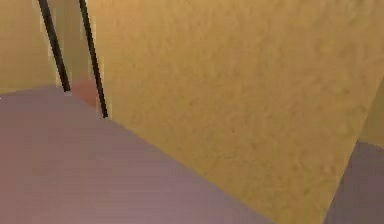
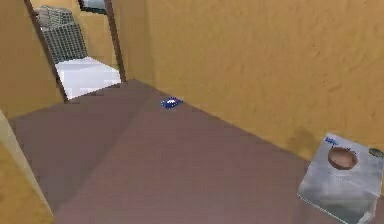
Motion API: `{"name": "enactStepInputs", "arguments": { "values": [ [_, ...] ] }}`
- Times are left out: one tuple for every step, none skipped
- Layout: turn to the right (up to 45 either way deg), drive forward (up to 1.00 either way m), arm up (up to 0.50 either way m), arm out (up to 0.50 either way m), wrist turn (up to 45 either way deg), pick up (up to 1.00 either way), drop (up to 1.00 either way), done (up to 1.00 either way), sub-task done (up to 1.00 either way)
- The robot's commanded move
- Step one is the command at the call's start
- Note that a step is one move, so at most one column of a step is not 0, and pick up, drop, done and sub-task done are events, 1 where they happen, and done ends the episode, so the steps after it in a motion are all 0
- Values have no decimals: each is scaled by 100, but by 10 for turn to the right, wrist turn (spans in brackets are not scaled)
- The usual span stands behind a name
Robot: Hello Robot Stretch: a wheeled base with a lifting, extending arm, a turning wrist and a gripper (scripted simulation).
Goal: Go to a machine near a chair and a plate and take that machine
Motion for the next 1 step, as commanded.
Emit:
{"name": "enactStepInputs", "arguments": {
  "values": [
    [-450, 0, 0, 0, 0, 0, 0, 0, 0]
  ]
}}
